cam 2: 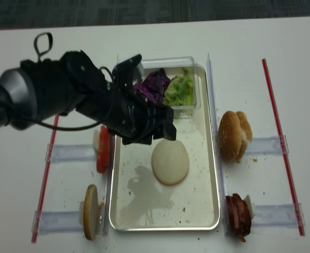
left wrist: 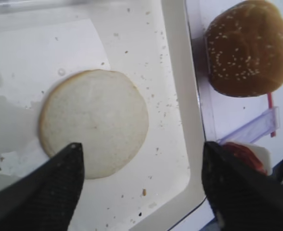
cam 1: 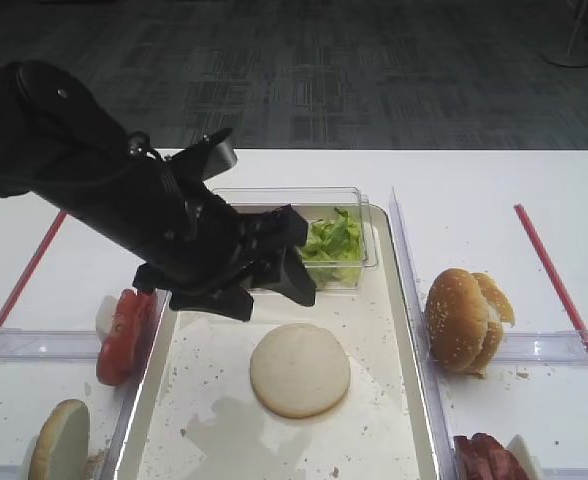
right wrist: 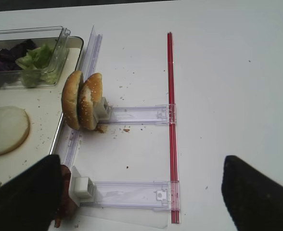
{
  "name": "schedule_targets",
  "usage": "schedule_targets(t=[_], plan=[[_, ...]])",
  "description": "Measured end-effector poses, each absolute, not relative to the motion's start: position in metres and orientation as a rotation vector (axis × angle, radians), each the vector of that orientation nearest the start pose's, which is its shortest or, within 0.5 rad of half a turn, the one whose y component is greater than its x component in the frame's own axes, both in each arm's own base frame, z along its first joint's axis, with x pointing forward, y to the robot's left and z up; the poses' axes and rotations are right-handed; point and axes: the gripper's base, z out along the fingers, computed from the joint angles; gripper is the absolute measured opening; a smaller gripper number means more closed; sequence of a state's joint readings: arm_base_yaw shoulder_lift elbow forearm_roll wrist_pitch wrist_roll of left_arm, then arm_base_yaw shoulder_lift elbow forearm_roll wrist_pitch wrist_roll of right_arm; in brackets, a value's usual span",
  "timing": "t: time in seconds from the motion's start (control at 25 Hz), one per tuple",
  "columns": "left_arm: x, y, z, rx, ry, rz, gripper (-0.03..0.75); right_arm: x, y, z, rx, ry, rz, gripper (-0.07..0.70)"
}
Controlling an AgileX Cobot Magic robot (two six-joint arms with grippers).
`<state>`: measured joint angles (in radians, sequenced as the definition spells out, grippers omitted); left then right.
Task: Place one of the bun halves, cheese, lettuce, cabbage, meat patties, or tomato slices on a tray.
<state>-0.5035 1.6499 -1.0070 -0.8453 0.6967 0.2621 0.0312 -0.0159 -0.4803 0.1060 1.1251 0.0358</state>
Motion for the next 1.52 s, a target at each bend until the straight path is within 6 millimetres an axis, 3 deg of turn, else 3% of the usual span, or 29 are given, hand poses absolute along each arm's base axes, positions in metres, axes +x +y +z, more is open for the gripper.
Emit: schedule_targets(t=[0.44, 0.68, 1.2, 1.52], plan=[[0.244, -0.187, 0.263, 0.293, 2.648, -1.024, 0.475, -0.008, 0.008, 0.267, -0.004, 2.112, 0.168, 0.678], [0.239, -0.182, 0.271, 0.315, 2.638, -0.987, 0.475, -0.008, 0.008, 0.267, -0.004, 2.112, 0.168, 0.678], [0.24, -0.143, 0.25, 0.383, 2.845, -0.315, 0.475, -0.008, 0.008, 0.267, -0.004, 2.112, 0.168, 0.678], [0.24, -0.137, 0.249, 0.386, 2.867, -0.205, 0.475, -0.008, 0.008, 0.267, -0.004, 2.112, 0.168, 0.678]])
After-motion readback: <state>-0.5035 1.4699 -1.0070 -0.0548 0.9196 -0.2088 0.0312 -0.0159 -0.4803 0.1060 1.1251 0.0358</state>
